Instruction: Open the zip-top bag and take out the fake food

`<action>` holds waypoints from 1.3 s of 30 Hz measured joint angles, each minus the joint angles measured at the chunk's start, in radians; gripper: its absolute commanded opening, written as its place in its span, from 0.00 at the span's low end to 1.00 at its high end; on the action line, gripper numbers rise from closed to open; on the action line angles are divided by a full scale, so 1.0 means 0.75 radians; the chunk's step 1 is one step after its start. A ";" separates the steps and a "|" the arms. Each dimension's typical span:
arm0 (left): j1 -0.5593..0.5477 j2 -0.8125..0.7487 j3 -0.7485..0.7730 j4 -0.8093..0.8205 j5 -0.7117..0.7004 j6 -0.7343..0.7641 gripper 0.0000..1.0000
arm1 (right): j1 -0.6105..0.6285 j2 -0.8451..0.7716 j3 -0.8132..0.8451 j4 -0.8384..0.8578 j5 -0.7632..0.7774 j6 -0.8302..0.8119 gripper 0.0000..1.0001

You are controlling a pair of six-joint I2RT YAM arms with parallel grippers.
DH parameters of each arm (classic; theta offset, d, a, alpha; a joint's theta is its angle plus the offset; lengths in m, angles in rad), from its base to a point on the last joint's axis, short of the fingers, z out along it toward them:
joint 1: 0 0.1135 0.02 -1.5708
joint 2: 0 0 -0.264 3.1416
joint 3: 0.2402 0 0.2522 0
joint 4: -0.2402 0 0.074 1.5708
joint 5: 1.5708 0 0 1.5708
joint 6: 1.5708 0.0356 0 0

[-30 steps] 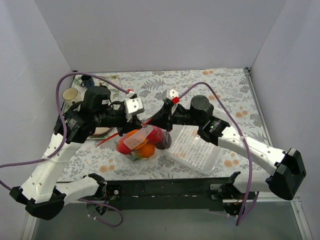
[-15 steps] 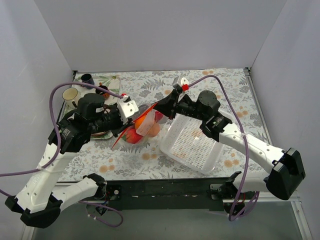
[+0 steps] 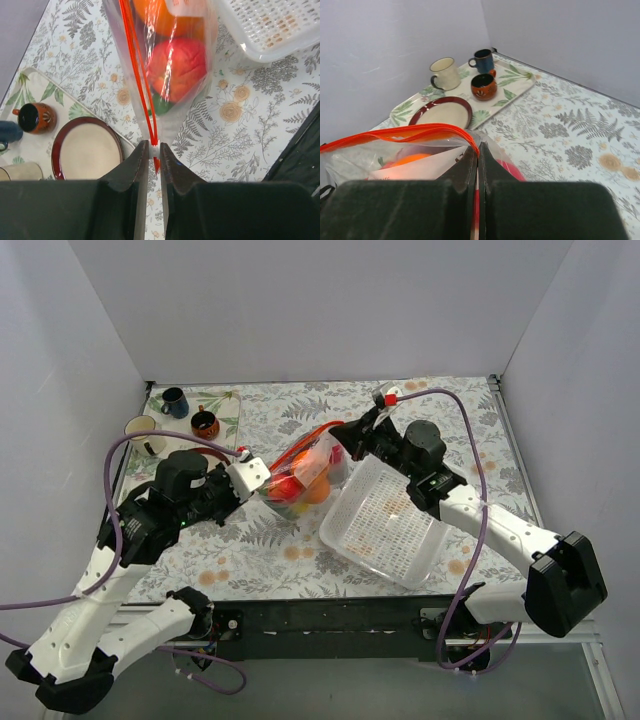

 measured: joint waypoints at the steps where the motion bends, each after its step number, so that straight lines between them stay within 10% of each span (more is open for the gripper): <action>1: 0.000 -0.001 -0.015 0.005 -0.016 -0.001 0.00 | -0.011 0.000 -0.017 0.004 0.022 0.010 0.01; 22: 0.065 0.081 -0.116 0.166 -0.185 0.023 0.00 | -0.003 0.102 -0.078 0.011 -0.100 0.061 0.13; 26: 0.065 0.107 -0.133 0.146 -0.107 -0.011 0.00 | 0.121 0.090 -0.095 -0.095 -0.082 -0.016 0.38; 28: 0.065 0.130 -0.132 0.147 -0.072 -0.022 0.00 | 0.171 0.062 -0.101 -0.155 -0.052 -0.058 0.80; 30: 0.065 0.158 -0.129 0.146 -0.036 -0.034 0.00 | 0.213 0.014 -0.101 -0.229 -0.016 -0.099 0.94; 39: 0.065 0.244 -0.065 0.146 0.070 -0.073 0.00 | 0.292 -0.200 -0.014 -0.551 0.270 -0.250 0.98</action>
